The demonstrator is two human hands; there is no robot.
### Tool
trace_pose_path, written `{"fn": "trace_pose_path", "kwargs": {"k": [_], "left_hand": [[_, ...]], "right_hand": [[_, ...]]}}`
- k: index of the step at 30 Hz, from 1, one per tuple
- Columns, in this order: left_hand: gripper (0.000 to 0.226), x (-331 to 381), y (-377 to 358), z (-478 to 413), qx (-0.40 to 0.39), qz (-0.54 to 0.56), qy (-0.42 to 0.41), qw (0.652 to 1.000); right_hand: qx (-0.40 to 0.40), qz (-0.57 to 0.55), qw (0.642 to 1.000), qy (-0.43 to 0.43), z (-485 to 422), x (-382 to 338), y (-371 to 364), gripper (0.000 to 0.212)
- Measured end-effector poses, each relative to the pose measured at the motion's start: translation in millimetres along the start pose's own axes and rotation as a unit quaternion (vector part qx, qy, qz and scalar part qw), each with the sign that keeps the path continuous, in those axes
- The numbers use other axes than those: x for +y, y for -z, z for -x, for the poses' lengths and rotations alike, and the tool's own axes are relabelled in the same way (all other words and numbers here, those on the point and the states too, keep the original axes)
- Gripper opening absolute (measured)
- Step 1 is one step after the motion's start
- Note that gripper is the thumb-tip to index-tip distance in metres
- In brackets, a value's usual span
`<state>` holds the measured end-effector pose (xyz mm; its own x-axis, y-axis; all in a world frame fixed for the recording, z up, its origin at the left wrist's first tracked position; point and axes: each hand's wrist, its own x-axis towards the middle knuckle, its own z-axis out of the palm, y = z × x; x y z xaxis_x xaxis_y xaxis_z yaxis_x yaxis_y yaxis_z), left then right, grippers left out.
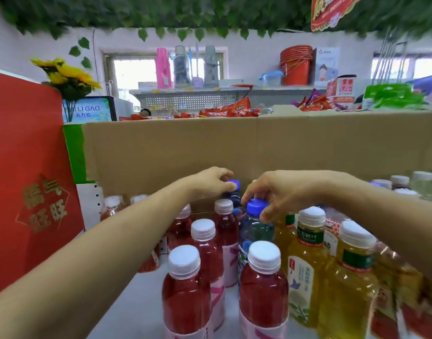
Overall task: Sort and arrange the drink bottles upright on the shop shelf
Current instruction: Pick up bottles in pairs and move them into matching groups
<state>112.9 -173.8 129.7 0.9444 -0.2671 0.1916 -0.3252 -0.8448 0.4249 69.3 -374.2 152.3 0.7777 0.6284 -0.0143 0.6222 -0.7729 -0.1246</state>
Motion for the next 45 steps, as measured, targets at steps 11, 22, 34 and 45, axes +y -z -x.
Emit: {"fn": "trace_pose_path", "kwargs": {"k": [11,22,34,45], "left_hand": [[0.036,6.7,-7.6,-24.7,-0.027,-0.124,-0.016,0.992],[0.033,-2.6,-12.6,-12.8,0.045,-0.159,-0.043,0.985],[0.036,-1.1,-19.5,-23.0,0.049,-0.148,-0.023,0.987],[0.041,6.7,15.0,-13.5,0.178,-0.083,-0.06,0.979]], "right_hand": [[0.079,-0.001,0.997,0.001,6.4,0.7,-28.1,0.046],[0.113,-0.065,0.991,-0.017,4.4,3.1,-37.5,0.042],[0.128,-0.085,0.988,-0.018,1.2,5.2,-39.4,0.043],[0.219,-0.159,0.962,0.019,16.3,1.8,-23.7,0.043]]}}
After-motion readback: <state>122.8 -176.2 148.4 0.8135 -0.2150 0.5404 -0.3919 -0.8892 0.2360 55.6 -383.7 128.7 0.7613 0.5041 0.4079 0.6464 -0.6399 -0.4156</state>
